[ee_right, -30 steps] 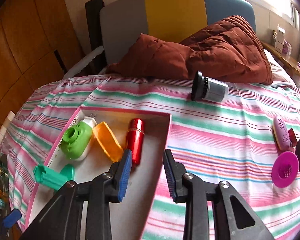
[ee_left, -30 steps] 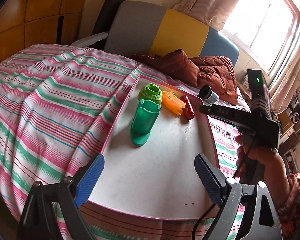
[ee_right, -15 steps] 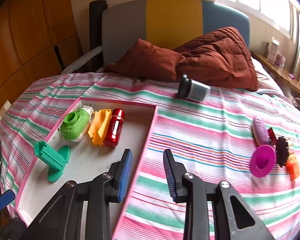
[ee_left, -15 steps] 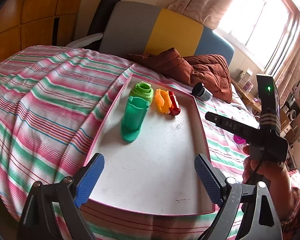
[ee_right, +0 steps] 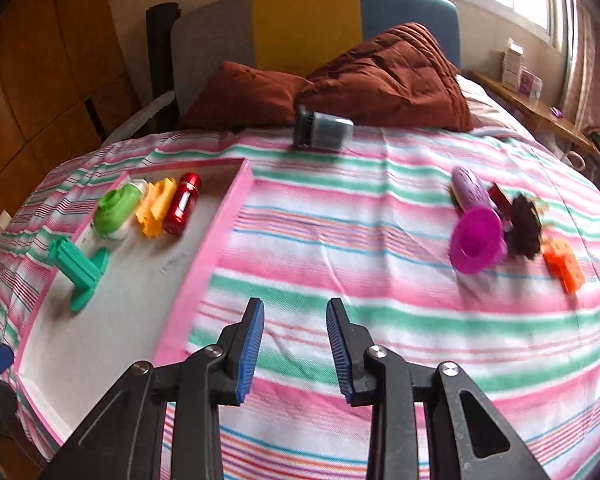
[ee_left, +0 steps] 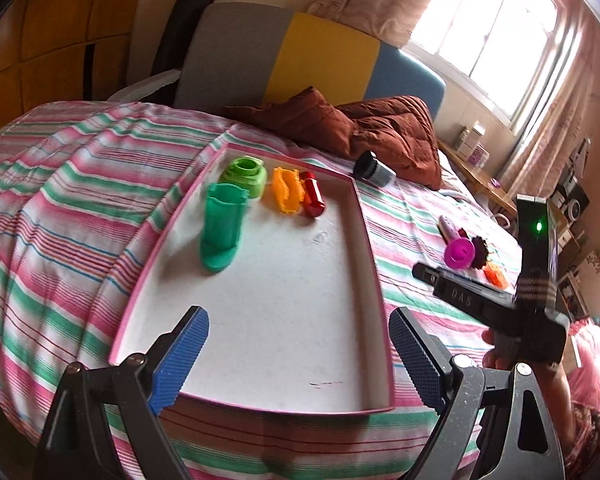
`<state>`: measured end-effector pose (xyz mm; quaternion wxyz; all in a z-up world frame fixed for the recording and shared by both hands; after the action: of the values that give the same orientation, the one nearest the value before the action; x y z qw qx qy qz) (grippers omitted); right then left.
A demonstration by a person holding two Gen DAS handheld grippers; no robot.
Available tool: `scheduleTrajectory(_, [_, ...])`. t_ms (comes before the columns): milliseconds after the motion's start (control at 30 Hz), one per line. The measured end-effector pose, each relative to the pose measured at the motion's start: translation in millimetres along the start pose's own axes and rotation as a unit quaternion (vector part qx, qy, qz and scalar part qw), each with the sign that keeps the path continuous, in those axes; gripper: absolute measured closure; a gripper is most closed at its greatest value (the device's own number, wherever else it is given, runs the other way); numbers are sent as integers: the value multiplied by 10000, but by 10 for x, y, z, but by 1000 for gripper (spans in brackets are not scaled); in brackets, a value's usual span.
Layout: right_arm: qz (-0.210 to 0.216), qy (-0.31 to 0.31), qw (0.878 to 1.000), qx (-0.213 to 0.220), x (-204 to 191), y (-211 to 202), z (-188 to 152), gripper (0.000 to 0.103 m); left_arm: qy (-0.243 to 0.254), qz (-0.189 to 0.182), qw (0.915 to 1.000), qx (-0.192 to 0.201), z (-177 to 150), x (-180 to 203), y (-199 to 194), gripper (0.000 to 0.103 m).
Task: Organize rigid objects
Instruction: 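Move both tools from the tray toward the remaining toys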
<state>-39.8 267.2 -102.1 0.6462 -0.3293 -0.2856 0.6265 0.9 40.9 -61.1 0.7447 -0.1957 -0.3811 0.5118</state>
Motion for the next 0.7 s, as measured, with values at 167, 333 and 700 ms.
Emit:
scheduleTrajectory(167, [-149,373,9992,-88,390,-68,-285,71,201,-93,9997,-117,-56,202,46,11])
scheduleTrajectory(333, [-331,752,9966,21,826,-207,-467,70,482,-200,9983,-246,-113,469,115,11])
scheduleTrajectory(700, [-628,1403,9879,197,1651,-369,-765,68,1225,-425,9902,-517,-263,1138,311,9])
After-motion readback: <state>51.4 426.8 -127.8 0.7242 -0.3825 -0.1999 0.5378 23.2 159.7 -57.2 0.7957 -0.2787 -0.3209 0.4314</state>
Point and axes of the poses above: each gripper's, at about its wrist camera, not at the fingertips, and y roughly the way its jaws point, x to its right, z to its top, the point moved 5 cm from there along y, roughly the way its jaws point, and after that the axes turned 5 degrees about -y, right-handed, at the moved point
